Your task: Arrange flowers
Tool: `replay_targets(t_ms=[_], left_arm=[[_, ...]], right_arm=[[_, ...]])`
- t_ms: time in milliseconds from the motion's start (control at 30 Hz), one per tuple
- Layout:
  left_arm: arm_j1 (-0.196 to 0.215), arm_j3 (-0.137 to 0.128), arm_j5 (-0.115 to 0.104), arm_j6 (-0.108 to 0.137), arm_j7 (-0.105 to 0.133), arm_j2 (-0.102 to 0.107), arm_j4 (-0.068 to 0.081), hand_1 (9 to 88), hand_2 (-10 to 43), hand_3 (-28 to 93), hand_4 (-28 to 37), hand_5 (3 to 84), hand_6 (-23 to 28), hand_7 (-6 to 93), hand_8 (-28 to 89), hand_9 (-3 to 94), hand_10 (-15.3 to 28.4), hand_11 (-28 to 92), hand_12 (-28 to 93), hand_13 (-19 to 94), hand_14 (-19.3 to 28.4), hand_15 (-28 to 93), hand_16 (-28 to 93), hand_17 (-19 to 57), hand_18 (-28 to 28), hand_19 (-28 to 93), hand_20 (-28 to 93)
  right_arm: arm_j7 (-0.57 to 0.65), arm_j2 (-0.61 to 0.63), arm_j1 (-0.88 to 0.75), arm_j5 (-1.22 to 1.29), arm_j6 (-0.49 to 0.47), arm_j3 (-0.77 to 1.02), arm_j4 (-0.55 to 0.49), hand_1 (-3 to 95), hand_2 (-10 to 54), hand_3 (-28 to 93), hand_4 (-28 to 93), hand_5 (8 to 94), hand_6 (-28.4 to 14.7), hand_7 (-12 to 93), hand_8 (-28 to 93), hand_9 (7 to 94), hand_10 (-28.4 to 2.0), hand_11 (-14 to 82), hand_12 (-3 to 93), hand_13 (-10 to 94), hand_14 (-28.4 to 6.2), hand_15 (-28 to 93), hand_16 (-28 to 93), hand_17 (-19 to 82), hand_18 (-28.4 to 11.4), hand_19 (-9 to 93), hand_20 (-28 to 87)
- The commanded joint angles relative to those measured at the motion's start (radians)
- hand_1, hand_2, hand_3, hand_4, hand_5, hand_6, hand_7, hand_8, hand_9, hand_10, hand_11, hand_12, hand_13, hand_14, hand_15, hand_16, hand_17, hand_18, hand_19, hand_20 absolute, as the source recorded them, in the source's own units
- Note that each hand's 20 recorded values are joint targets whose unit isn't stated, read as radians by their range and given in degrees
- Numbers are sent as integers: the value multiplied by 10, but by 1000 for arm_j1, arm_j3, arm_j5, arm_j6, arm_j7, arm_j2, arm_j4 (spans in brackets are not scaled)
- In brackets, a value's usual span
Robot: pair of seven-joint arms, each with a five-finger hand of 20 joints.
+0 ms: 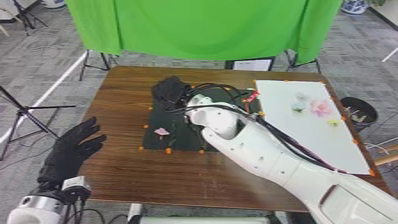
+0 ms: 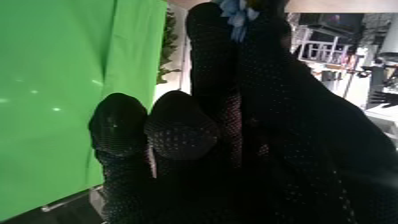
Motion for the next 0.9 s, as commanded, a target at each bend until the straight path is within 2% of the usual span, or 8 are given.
replay_targets(t_ms=[33, 333, 400, 567, 900], left_arm=[[-9, 8, 2, 5, 4, 6, 2, 298, 32, 615, -177, 299, 63, 161, -76, 238, 139, 166, 186, 193, 193, 328, -3, -102, 257, 436, 71], [-12, 10, 2, -2, -5, 4, 6, 283, 6, 658, -198, 296, 52, 176, -82, 226, 128, 175, 189, 187, 173, 312, 3, -98, 247, 428, 71], [-20, 12, 2, -7, -5, 6, 10, 279, 1, 668, -204, 296, 49, 178, -85, 224, 126, 178, 190, 187, 171, 310, 5, -97, 245, 426, 72], [-17, 13, 1, -6, -5, 4, 10, 272, -10, 689, -221, 298, 42, 189, -89, 223, 121, 191, 191, 185, 165, 312, 8, -96, 242, 421, 75], [-20, 14, 1, -6, -9, 3, 11, 260, -31, 734, -264, 304, 30, 212, -107, 221, 111, 208, 186, 185, 152, 316, 9, -92, 233, 413, 83]], right_arm=[[14, 2, 18, -52, -9, -24, 20, 498, -95, 827, -283, 698, 41, 493, 25, 916, -6, 106, 459, 762, -32, 787, 334, 424, -187, 932, 578], [27, 17, -1, -83, -62, -7, 27, 501, -95, 827, -283, 701, 38, 491, 26, 916, -10, 104, 458, 760, -33, 789, 337, 424, -188, 932, 581], [65, 24, 1, -72, -89, -14, 16, 500, -95, 829, -283, 700, 38, 490, 27, 915, -11, 104, 460, 760, -33, 789, 338, 422, -188, 932, 582], [58, 25, -5, -67, -97, -2, 19, 497, -95, 830, -283, 689, 38, 490, 30, 904, -14, 102, 458, 751, -36, 789, 341, 412, -187, 932, 577], [55, 23, -15, -46, -131, 10, 13, 433, -95, 801, -283, 637, 25, 464, 18, 851, -22, 91, 426, 729, -41, 795, 344, 390, -190, 932, 571]])
